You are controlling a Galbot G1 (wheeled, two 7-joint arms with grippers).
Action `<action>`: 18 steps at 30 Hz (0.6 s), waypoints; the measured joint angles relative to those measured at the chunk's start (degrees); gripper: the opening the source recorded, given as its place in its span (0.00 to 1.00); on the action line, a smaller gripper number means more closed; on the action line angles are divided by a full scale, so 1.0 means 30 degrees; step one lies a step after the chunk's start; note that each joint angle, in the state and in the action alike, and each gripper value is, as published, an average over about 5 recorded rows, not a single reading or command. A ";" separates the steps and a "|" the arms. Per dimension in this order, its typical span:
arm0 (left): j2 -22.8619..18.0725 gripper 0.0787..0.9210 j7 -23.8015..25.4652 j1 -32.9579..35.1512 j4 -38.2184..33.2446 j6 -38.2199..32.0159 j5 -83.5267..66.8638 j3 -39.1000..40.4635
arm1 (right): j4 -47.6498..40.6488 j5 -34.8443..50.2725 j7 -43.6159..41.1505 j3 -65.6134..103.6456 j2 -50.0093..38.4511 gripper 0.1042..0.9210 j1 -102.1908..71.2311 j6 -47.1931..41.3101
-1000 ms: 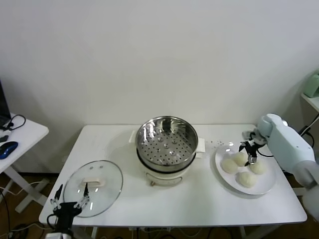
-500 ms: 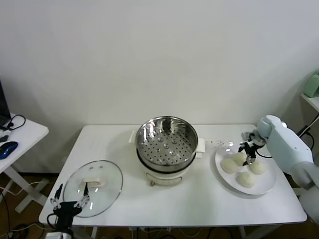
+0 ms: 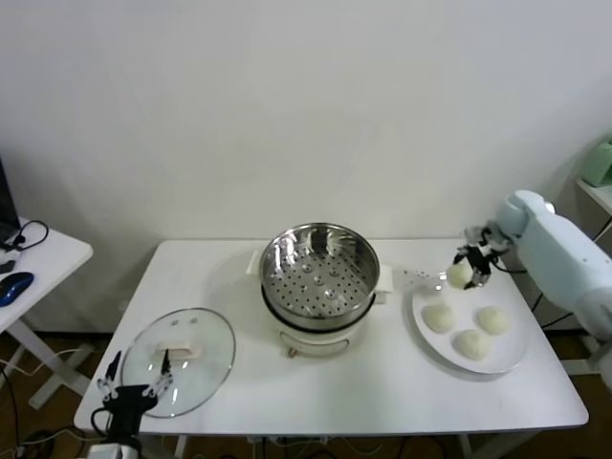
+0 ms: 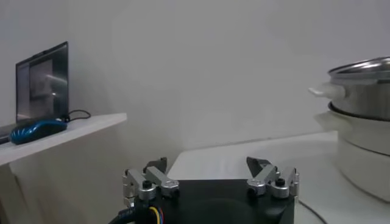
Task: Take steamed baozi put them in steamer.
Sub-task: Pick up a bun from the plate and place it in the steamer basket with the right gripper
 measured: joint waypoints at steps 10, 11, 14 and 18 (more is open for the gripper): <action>-0.0010 0.88 0.0007 0.0084 -0.0072 0.0034 0.0287 0.0176 | 0.5256 0.0853 -0.0422 -0.4290 0.0756 0.74 0.4283 0.1118; -0.0013 0.88 0.0006 0.0099 -0.0075 0.0029 0.0295 0.0183 | 0.5705 0.0738 -0.0428 -0.4498 0.0909 0.74 0.4467 0.1249; -0.0021 0.88 -0.0001 0.0147 -0.0085 0.0004 0.0303 0.0160 | 0.6805 0.0191 -0.0434 -0.4928 0.1460 0.74 0.4760 0.1677; -0.0017 0.88 -0.0005 0.0247 -0.0127 -0.0032 0.0298 0.0067 | 0.7697 -0.0806 -0.0442 -0.5211 0.2404 0.74 0.4727 0.2221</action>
